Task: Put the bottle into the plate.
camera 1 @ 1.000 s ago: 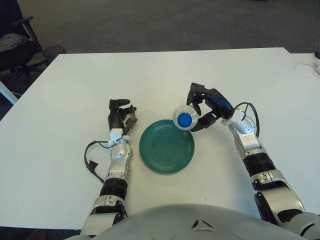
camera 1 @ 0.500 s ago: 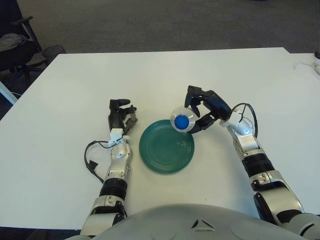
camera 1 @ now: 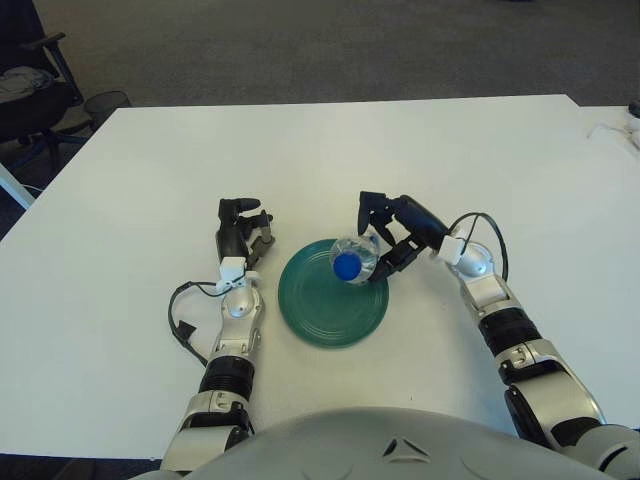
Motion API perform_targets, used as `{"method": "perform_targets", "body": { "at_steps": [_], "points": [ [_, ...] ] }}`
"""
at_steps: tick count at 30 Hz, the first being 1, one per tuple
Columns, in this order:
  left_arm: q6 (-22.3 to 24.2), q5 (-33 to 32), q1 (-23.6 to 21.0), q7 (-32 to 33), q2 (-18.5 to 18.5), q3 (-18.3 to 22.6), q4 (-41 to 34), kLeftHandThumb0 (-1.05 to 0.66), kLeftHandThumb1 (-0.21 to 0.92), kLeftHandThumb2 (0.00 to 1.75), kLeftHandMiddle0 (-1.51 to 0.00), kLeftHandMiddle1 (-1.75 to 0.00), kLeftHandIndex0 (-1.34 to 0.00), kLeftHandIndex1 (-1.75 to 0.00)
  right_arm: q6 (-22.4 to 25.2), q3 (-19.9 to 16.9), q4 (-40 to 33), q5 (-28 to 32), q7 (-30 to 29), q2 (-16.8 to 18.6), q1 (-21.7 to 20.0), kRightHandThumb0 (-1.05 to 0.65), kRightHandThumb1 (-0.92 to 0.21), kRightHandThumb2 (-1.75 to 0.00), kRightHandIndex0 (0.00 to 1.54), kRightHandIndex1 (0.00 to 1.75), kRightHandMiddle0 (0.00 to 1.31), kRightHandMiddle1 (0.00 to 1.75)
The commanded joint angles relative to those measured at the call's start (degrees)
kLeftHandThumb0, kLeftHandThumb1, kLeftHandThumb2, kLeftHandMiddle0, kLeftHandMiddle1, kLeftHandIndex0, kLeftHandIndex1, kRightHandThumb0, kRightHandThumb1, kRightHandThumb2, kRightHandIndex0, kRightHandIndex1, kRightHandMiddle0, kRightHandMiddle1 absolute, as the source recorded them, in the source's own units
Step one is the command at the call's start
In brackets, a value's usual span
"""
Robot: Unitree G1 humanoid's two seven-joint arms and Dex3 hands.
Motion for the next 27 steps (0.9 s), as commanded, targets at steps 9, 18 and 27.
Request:
{"method": "perform_targets", "body": {
  "at_steps": [9,18,27],
  "points": [
    [1.31,0.51,3.55,0.94,-0.51,0.16,4.59,-0.37,0.73,0.8,-0.63,-1.19,-0.31,-1.75,-5.99,3.92,6.68,-10.67,-10.28,3.4,0.69,-0.64,-0.82,-0.34,0.95,1.75,0.71,1.75],
    [0.55,0.81,3.51,0.77,-0.27,-0.17,4.97,-0.37,0.73,0.79,-0.61,-1.18,-0.31,-1.75,-8.37,5.74,8.58,-21.55,-21.59,1.49,-0.73,-0.61,-0.82,-0.38,0.83,1.75,0.58,1.75],
    [0.86,1.11,3.58,1.15,-0.35,-0.44,4.87,-0.37,0.73,0.78,-0.61,-1.17,-0.3,-1.75,-7.89,6.8,9.66,-22.07,-25.54,0.76,-1.52,-0.47,-0.5,-1.02,0.81,1.75,0.52,1.75]
  ]
}}
